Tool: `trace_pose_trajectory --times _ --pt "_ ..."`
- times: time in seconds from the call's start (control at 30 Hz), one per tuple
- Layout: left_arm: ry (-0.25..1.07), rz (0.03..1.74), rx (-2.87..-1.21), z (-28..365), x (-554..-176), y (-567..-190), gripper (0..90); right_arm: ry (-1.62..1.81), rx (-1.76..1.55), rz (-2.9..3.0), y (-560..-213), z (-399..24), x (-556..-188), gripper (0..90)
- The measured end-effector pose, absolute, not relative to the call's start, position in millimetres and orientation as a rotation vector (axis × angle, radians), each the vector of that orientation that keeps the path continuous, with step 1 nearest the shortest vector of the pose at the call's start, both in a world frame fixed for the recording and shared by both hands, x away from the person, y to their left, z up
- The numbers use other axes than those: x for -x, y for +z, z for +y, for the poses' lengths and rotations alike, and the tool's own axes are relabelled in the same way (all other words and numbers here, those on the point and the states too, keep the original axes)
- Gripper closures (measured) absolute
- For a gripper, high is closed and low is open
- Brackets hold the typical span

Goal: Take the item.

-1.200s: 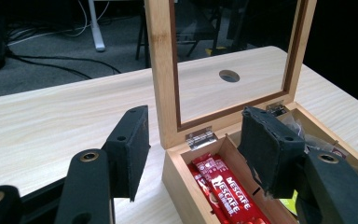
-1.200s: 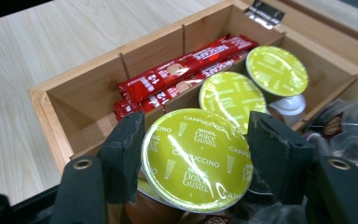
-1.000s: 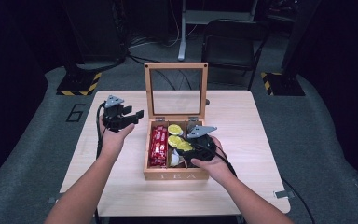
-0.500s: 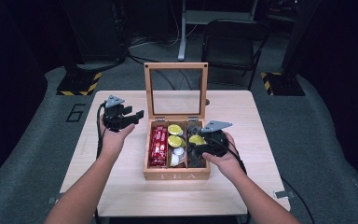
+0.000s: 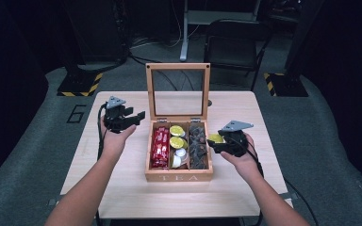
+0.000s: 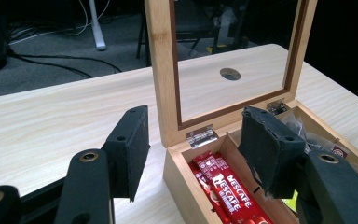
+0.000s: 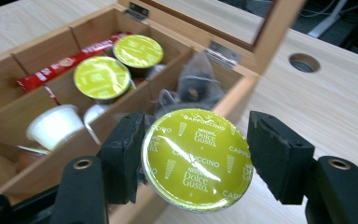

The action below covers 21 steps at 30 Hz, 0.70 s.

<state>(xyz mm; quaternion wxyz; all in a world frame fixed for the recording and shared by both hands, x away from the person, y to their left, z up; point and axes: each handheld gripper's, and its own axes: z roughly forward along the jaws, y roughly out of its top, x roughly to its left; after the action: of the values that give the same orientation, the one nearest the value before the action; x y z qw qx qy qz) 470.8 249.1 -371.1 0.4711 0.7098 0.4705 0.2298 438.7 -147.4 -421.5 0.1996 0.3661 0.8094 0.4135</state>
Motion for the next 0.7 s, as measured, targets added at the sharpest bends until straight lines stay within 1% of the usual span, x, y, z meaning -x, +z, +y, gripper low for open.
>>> trace_pose_trajectory --times 0.27,0.7 --pt "0.569 1.156 -1.736 251 -470 -372 42.4 1.143 -1.098 2.225 -429 -171 -437 37.4" --pt "0.566 1.154 -1.742 249 -470 -373 42.4 1.131 -1.175 2.148 -440 -196 -433 37.4"
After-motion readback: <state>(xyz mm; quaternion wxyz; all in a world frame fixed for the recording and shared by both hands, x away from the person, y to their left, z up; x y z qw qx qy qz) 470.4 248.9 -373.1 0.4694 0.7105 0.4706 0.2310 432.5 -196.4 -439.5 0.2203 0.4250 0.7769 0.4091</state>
